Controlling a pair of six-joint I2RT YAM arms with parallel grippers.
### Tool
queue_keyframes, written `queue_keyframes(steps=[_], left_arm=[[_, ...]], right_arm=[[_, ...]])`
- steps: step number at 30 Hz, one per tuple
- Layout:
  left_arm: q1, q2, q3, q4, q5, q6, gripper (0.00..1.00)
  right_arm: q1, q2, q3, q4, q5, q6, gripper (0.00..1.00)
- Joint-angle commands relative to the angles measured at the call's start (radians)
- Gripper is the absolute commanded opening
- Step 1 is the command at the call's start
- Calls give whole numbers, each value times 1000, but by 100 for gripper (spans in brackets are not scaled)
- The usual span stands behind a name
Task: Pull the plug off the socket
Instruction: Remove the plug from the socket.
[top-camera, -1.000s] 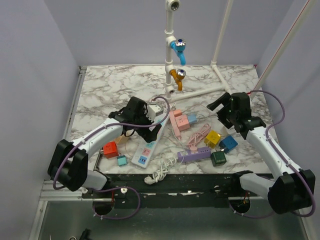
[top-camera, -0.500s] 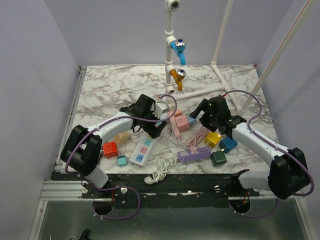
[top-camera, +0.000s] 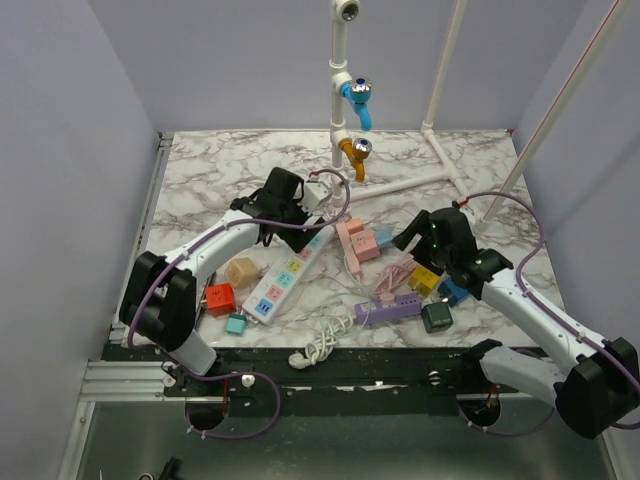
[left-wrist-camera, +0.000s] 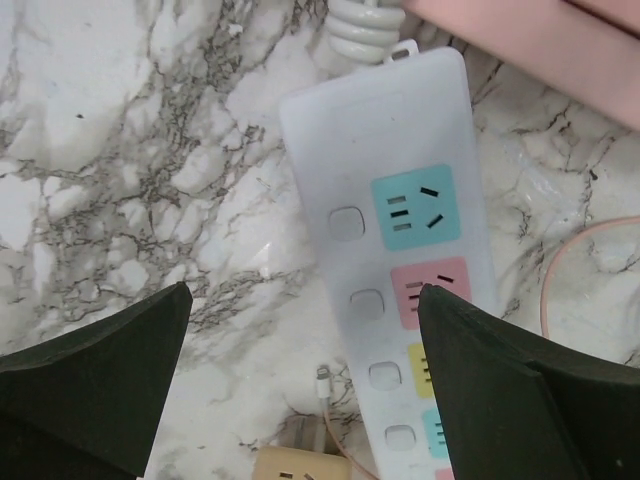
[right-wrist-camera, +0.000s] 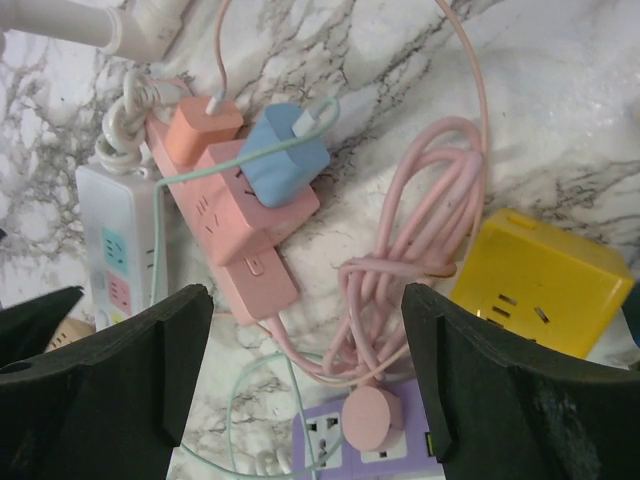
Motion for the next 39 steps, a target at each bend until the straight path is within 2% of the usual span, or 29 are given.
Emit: queue_keyframes(steps=[1,4,7,12,16,19,23,26,28,33,37,39], left_arm=[[7,-29,69,-60,36,-16,98],[6,-85,89,-106,172,-29,98],[0,-166,88,-162,302,20,98],[-42,-346,32,-252,424,252,98],[-150,-439,-4,-337,427,389,98],[-279,-513,-80,-292,354,493,99],[-395,-492,-127,-183,289,576,99],[-404,-407,-108,-121,270,575,99],[-404,-369,-82,-115,277,572,98],[-406,-374,-90,-72,230,605,99],[-398,-397,-59,-133,192,604,99],[-396,-422,-43,-190,180,608,99]], right_arm=[[13,-56,-25,-93,43,8,82],[35,-78,-12,-150,51,-11,75],[96,-101,-8,-192,76,-22,68],[209,-48,-15,-226,107,-5,64],[231,-29,-19,-250,124,14,65],[232,-64,9,-320,140,36,67],[232,-144,-24,-407,43,149,75],[232,-211,-85,-428,-29,229,75],[232,-241,-98,-452,-15,247,77],[231,-185,-104,-455,-76,278,77],[230,-149,-164,-420,-108,353,79],[232,-159,-189,-419,-82,440,82]])
